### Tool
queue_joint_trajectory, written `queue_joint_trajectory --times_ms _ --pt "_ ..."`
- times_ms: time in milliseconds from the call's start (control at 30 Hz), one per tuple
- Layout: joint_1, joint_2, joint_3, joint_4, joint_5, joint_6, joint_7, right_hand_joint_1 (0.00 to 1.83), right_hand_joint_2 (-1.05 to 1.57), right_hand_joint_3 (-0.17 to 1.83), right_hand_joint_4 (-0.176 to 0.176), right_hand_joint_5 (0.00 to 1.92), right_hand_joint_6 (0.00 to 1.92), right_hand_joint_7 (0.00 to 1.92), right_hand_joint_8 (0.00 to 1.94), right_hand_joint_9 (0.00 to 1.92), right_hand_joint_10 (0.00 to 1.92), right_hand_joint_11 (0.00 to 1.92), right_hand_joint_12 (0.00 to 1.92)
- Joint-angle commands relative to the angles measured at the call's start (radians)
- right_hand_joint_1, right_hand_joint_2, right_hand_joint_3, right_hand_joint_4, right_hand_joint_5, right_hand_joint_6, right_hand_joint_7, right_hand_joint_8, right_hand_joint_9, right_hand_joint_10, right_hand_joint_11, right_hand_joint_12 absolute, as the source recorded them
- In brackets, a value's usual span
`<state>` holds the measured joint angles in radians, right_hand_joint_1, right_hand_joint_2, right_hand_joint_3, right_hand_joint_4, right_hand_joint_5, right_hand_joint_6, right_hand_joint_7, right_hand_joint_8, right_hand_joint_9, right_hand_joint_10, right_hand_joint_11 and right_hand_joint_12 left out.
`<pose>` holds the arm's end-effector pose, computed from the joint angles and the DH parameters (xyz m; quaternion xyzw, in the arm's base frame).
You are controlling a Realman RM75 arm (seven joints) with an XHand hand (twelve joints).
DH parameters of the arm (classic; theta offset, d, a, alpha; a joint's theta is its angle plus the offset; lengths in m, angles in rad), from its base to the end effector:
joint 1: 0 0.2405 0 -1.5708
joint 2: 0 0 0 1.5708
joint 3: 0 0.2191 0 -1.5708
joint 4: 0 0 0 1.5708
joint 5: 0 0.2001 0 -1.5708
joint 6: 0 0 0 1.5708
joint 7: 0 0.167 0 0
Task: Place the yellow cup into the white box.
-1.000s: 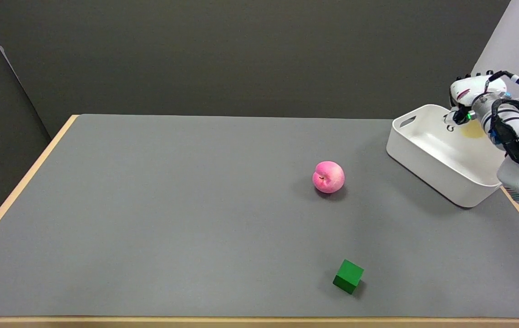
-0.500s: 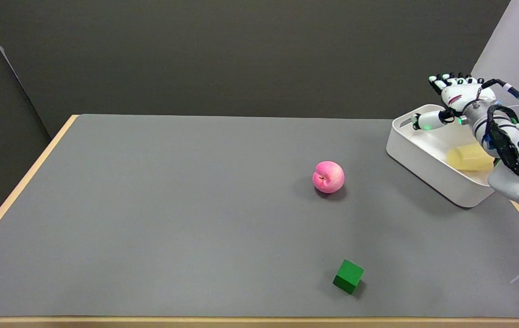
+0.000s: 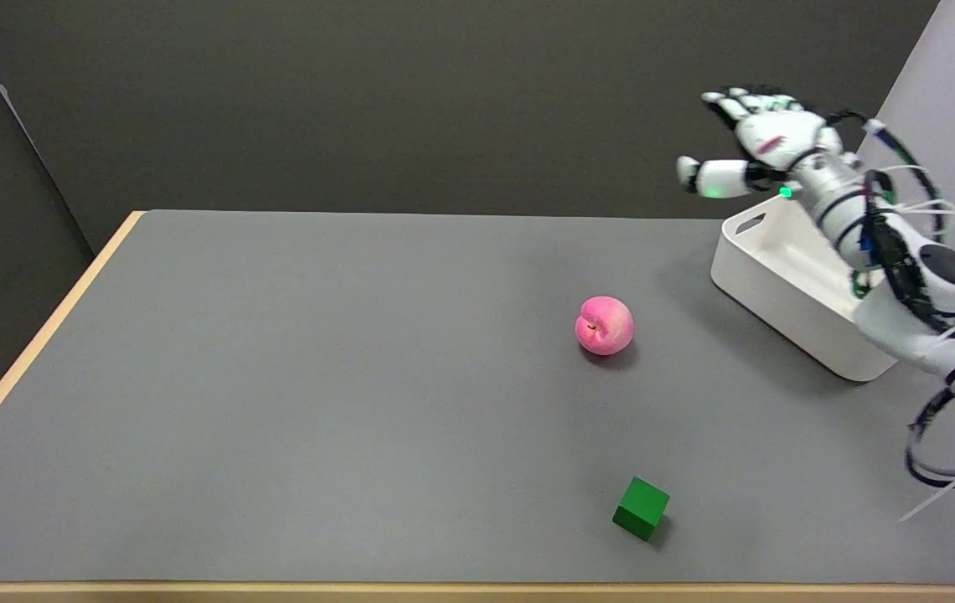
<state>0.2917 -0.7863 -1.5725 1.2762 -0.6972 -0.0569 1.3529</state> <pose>-0.1214 -0.4008 0.4794 0.6063 0.0541 -0.0131 0.7933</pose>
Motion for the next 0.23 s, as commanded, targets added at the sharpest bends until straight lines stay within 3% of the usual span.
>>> queue_joint_trajectory --times_ms 33,233 --pt "-0.012 -0.222 -0.223 0.323 0.009 0.178 0.05 0.0 0.64 0.98 0.073 0.05 0.21 0.09 0.21 0.05 0.5 0.0 0.86" --pt "-0.034 -0.243 -0.337 0.395 0.021 0.163 0.05 0.0 0.73 0.86 0.071 0.07 0.31 0.15 0.25 0.11 0.54 0.0 0.96"
